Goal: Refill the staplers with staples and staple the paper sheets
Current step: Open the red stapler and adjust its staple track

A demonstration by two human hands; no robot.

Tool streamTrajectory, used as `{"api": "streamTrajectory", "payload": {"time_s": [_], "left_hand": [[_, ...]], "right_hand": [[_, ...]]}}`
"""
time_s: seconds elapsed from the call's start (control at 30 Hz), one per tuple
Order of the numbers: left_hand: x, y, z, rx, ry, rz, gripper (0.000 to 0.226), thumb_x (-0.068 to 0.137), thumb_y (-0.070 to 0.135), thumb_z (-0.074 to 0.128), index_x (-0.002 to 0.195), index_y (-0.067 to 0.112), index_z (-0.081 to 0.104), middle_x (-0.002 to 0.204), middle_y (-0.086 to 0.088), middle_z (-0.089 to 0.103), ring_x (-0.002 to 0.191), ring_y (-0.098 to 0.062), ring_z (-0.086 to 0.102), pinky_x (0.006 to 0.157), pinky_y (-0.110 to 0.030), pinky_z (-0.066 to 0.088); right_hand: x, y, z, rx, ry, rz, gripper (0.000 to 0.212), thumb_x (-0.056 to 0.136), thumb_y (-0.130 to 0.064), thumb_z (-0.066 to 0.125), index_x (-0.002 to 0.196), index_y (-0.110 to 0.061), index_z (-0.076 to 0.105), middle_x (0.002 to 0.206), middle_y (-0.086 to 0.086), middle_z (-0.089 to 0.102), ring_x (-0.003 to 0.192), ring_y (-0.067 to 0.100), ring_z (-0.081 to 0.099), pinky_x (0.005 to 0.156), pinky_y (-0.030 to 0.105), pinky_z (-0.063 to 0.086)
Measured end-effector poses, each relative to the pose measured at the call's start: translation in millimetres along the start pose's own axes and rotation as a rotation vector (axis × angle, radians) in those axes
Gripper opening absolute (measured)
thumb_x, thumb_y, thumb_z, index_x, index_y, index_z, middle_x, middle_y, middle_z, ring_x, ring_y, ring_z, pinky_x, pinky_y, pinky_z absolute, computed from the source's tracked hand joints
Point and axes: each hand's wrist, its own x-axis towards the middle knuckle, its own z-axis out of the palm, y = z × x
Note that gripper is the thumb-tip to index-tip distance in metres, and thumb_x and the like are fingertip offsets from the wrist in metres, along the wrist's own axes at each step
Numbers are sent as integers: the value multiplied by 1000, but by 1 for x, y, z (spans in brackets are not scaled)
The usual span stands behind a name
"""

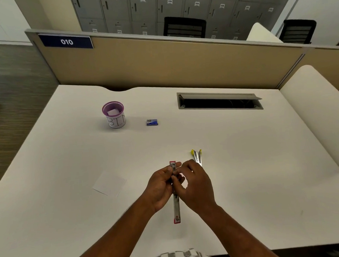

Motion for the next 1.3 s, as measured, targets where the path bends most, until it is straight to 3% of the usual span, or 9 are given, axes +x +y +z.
{"api": "streamTrajectory", "payload": {"time_s": [0.1,0.4,0.5,0.7,0.8,0.87,1.03,1.1,1.3], "left_hand": [[-3,-3,0,64,-4,9,31,106,16,42,103,-2,67,92,-14,64,84,-20,67,105,-46,47],[-5,-10,2,122,-1,-2,40,108,14,38,96,3,75,91,-12,73,92,-23,71,91,-34,58],[-1,-9,-2,117,71,-2,32,105,9,43,106,0,73,94,-15,67,83,-24,63,77,-37,57],[3,-3,-9,46,103,-35,31,105,13,47,122,-1,68,84,-6,61,76,-19,61,76,-38,57],[2,-4,-11,-2,94,-26,30,104,12,47,120,-2,68,85,-7,61,74,-17,64,73,-32,58],[3,-5,-10,13,84,-19,31,105,12,46,121,-2,68,85,-8,60,75,-17,63,75,-31,58],[1,-6,-2,226,50,58,32,106,13,42,120,1,69,90,-2,65,78,-18,65,90,-37,57],[0,-5,0,349,45,94,32,107,16,42,119,6,70,95,1,65,85,-19,66,94,-37,56],[-4,-5,6,502,74,150,32,108,19,42,120,20,71,82,6,68,81,-13,68,78,-29,58]], "right_hand": [[2,1,-1,2,-74,22,10,83,-34,65,85,-25,61,89,-12,55,82,10,52,65,27,51],[0,8,-4,164,-196,20,13,78,-23,68,75,-21,56,80,-14,51,68,8,56,63,24,51],[-8,7,-4,181,-254,-63,19,80,-24,71,74,-23,53,76,-19,46,64,1,48,60,10,37],[-18,15,-17,231,-258,15,20,81,-45,77,78,-29,65,73,-16,61,68,9,57,60,16,42],[-15,12,-21,436,-319,149,16,84,-41,74,80,-25,73,74,-11,70,69,15,64,58,27,51],[-13,13,-21,512,-273,307,12,90,-33,72,81,-26,76,74,-9,74,69,12,67,59,25,52],[-11,13,-10,796,-112,868,16,95,-15,66,85,-18,78,75,3,76,71,15,69,66,27,60],[-13,10,-6,912,-113,997,18,95,-12,65,85,-16,79,78,9,77,72,18,71,70,28,63],[-19,-3,6,1166,-176,1191,19,99,-20,63,103,-9,78,95,13,80,91,24,79,79,31,63]]}}
